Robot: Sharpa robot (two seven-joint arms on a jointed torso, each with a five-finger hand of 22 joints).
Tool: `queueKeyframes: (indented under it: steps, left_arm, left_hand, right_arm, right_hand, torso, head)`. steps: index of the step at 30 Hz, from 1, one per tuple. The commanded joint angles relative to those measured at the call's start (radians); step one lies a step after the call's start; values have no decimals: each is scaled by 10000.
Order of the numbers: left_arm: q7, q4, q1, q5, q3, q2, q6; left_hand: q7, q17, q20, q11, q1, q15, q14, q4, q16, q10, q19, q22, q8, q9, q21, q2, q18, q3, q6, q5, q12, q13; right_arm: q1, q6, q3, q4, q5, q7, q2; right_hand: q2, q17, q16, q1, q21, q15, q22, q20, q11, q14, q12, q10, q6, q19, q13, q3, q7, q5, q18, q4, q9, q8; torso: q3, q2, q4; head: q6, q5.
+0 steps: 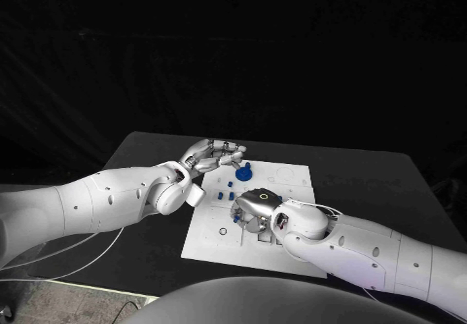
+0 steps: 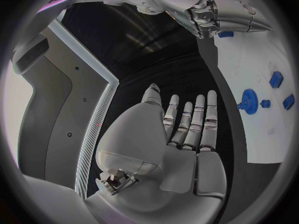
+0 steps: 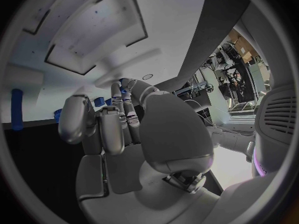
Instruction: Assemble the parts on the task board
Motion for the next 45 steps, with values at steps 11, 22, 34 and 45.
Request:
queueKeyframes:
  steps: [11, 22, 34, 45]
  left_arm:
    - [31, -2, -5, 51, 6, 33, 198]
    - [20, -4, -6, 51, 5, 14, 189]
    - [41, 60, -5, 51, 2, -122, 135]
    - [94, -15, -35, 163, 0, -117, 176]
  left_hand:
    - [-2, -19, -9, 16, 52, 102, 3, -37, 74, -82, 80, 5, 52, -15, -47, 110, -51, -40, -44, 47, 74, -22]
    - [0, -21, -10, 22, 69, 105, 3, -43, 79, -84, 83, 6, 55, -17, -48, 113, -56, -40, -45, 50, 81, -26]
    - [2, -23, -11, 25, 78, 107, 4, -44, 84, -85, 86, 7, 58, -18, -48, 114, -59, -43, -45, 50, 87, -29]
    - [3, -25, -12, 26, 78, 108, 4, -41, 86, -86, 88, 7, 60, -19, -49, 117, -61, -46, -45, 51, 91, -32]
  right_arm:
    - [-25, 30, -1, 13, -197, 72, 32]
    - [1, -405, 1, 182, -172, 59, -240]
    - [1254, -299, 21, 1831, 505, -427, -2123]
    - [1558, 229, 19, 1802, 690, -798, -3074]
  right_hand:
    - [-430, 88, -312, -240, -616, 195, 1333, 184, 240, -301, -305, -1072, -1966, -390, -136, -198, 66, -1359, 271, 173, -768, -375]
    - [-482, -57, -394, -265, -873, 172, 1273, 185, 257, -415, -106, -1495, -2198, -493, -12, -626, 49, -1755, 309, 355, -1038, -284]
    - [-439, -43, -328, -353, -899, 281, 1278, 250, 315, -379, 65, -1800, -1732, -439, 53, -939, -51, -1728, 293, 595, -1114, -167]
    - [-416, -102, -294, -414, -954, 393, 1281, 365, 514, -374, -216, -2761, -1932, -373, -274, -1566, -759, -1946, 299, 951, -1367, -363]
  torso:
    - [3, 2, 6]
    - [1, 0, 17]
    - [-6, 9, -17]
    - [8, -10, -30]
  head:
    - [1, 36]
    - [1, 30]
    - [1, 126]
    - [1, 17]
